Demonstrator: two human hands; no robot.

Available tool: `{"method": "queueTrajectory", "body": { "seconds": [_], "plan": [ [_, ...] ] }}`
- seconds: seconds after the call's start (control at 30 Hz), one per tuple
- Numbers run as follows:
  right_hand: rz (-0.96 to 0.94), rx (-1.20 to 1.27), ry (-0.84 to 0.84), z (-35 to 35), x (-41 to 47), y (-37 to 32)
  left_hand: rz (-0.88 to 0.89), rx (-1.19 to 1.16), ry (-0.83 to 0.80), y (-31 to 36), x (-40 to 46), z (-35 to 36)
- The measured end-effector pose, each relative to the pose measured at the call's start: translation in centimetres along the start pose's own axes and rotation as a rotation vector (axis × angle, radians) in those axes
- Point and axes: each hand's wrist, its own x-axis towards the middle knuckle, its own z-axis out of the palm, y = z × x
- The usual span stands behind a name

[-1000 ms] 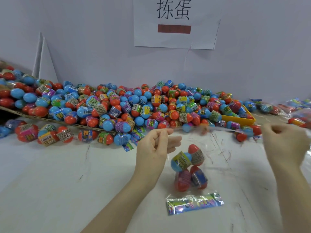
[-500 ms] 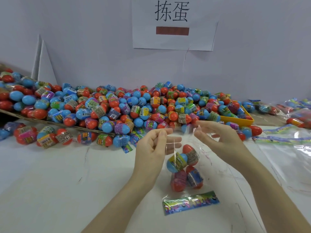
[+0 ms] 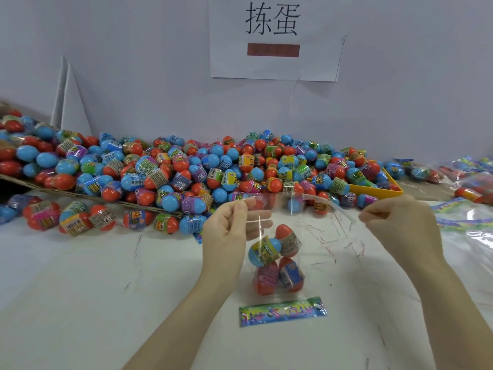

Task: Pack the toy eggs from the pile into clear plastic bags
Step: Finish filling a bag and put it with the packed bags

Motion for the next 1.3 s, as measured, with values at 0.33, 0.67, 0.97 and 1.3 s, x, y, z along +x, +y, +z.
{"method": "queueTrajectory", "body": {
  "seconds": [0.33, 0.67, 0.97, 1.3],
  "plan": [
    [-0.333, 0.344, -0.241, 2.0, -1.2, -2.8, 0.018, 0.040, -0.059, -0.2, -0.2, 0.2],
    [-0.294, 0.468, -0.214, 2.6, -1.7, -3.5, 0.033, 0.057, -0.065, -0.2, -0.2, 0.3],
    [-0.098, 0.746, -0.450, 3.0, -1.7, -3.7, 0.032, 0.037, -0.064, -0.1, -0.2, 0.3],
    [-0.058, 0.817, -0.384, 1.8, -1.7, -3.8, 0.012, 0.003, 0.037, 0.1, 0.2, -0.1]
  ]
}}
